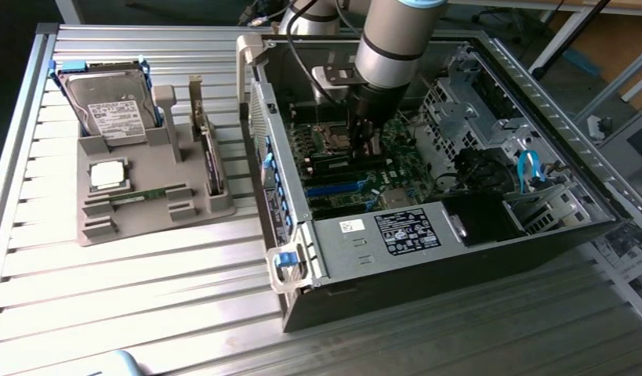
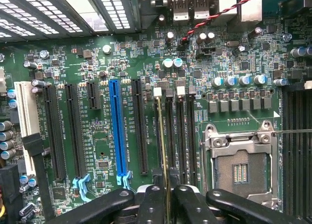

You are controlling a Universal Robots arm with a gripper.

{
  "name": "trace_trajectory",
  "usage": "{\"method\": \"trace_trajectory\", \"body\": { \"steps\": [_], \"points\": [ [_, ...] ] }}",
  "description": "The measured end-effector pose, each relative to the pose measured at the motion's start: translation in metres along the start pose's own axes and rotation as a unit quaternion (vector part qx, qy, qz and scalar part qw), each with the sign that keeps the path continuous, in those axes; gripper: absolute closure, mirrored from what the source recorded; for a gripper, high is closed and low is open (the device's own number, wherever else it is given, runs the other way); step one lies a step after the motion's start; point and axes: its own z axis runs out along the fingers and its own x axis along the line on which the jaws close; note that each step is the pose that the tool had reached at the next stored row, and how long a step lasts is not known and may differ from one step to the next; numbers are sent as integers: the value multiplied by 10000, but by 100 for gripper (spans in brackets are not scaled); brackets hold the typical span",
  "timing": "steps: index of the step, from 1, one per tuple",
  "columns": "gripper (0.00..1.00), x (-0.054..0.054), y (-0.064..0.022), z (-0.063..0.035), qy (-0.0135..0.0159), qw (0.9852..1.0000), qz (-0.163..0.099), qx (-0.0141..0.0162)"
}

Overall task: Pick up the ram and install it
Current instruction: 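Insert the ram into the slot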

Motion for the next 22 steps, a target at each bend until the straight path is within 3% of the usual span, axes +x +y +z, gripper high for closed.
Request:
{"method": "trace_trajectory", "body": {
  "steps": [22],
  "points": [
    [86, 20, -1, -2, -3, 10000, 25, 0]
  ]
}}
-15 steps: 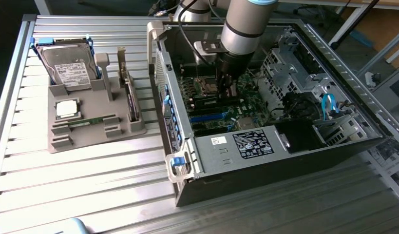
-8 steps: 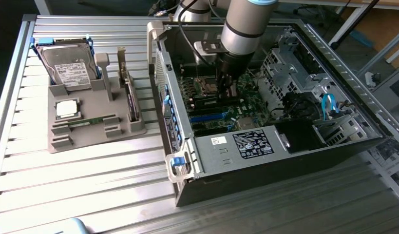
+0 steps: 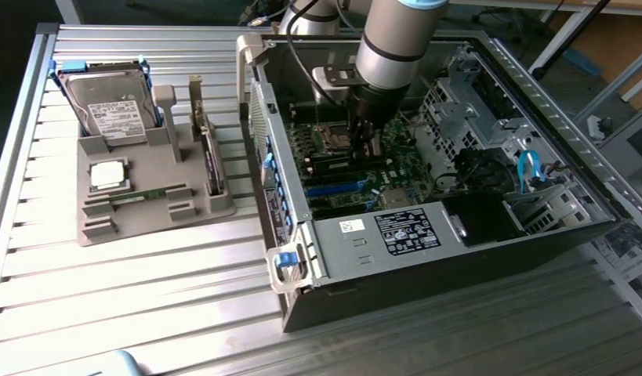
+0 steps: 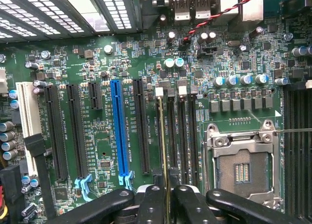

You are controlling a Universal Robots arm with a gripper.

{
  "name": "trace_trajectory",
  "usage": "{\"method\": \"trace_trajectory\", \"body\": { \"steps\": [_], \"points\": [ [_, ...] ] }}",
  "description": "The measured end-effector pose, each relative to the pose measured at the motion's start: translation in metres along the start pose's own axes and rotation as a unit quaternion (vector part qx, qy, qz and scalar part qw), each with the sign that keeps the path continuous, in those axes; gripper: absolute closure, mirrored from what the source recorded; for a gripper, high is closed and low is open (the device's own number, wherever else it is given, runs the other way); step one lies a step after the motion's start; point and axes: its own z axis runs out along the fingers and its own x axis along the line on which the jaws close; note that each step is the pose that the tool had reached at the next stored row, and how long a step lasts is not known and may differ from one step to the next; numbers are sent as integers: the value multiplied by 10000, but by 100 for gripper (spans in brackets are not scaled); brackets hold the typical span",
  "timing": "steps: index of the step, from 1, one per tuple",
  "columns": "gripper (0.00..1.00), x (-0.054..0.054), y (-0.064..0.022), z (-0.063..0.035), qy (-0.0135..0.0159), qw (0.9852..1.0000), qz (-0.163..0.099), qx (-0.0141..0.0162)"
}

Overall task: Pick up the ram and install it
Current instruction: 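Insert the ram into the slot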

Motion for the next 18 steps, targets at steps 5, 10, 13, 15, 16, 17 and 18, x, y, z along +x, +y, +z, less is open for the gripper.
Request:
{"method": "trace_trajectory", "body": {
  "steps": [5, 10, 13, 15, 16, 17, 18],
  "points": [
    [86, 0, 0, 10, 0, 10000, 0, 0],
    [86, 0, 1, 20, -5, 10000, 0, -1],
    [86, 0, 1, 22, -9, 10000, 0, -1],
    [86, 0, 1, 22, -10, 10000, 0, -1],
    [86, 0, 1, 22, -10, 10000, 0, -1],
    [86, -1, 1, 22, -11, 10000, 0, -1],
    [86, -1, 1, 22, -11, 10000, 0, -1]
  ]
}}
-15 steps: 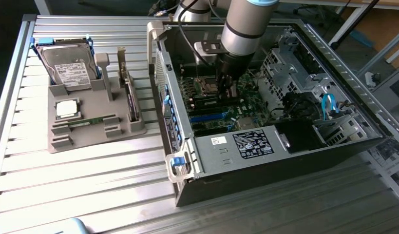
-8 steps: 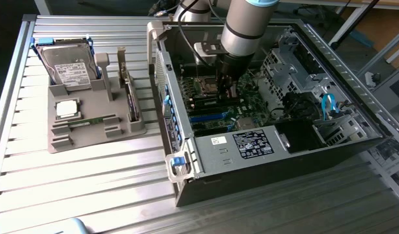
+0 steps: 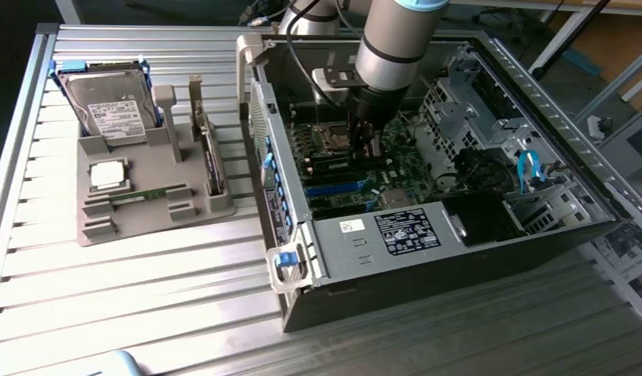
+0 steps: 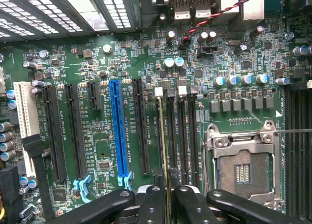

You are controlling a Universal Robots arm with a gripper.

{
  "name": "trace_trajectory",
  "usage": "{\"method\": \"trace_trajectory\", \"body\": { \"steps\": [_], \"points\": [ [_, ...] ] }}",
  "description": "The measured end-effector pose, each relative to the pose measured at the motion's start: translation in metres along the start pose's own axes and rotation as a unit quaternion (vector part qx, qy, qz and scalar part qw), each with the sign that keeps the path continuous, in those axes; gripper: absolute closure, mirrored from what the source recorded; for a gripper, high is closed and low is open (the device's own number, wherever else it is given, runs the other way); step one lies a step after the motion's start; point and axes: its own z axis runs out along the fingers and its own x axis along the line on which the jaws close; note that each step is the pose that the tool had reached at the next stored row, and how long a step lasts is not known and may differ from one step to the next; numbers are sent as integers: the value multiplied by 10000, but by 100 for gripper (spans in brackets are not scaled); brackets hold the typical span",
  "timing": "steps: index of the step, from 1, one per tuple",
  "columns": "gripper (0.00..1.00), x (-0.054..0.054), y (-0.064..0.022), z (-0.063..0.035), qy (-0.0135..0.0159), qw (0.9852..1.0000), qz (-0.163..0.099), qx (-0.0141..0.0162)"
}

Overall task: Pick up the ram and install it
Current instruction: 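Insert the ram into the slot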

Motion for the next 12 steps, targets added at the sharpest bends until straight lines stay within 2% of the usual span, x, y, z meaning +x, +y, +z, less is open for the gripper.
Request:
{"method": "trace_trajectory", "body": {
  "steps": [12],
  "points": [
    [86, 0, 2, 31, -6, 10000, -3, -1]
  ]
}}
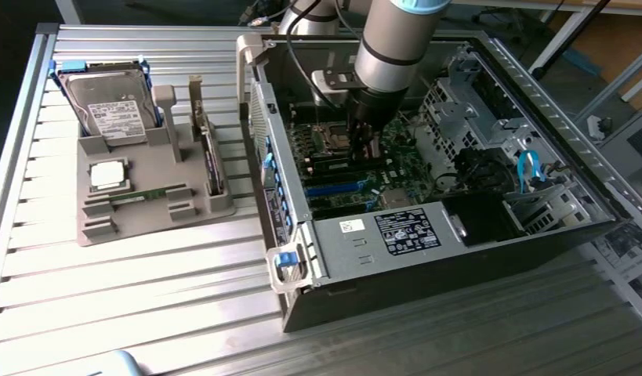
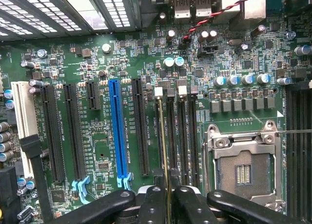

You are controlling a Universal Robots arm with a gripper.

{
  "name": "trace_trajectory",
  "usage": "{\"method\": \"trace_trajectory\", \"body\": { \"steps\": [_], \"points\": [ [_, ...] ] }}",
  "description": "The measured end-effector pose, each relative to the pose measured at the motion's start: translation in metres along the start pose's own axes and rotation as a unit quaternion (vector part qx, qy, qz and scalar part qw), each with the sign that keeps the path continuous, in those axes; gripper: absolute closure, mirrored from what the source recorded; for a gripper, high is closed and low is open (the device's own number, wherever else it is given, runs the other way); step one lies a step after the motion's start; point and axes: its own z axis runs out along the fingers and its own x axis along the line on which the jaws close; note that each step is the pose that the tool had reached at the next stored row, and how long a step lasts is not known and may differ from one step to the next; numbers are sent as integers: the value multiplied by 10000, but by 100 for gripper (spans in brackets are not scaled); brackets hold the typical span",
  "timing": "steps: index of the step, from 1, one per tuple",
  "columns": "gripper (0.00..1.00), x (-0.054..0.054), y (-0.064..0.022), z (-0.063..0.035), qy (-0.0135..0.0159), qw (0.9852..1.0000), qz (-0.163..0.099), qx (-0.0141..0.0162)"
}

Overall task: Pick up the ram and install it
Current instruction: 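Insert the ram into the slot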

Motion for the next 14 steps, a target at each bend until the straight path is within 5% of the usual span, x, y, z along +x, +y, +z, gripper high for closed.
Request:
{"method": "trace_trajectory", "body": {
  "steps": [9, 12, 14],
  "points": [
    [85, -2, 0, 4, -6, 10000, 0, 0],
    [73, -1, 0, 3, -3, 10000, 0, 1],
    [73, -1, 0, 2, -2, 10000, 0, 0]
  ]
}}
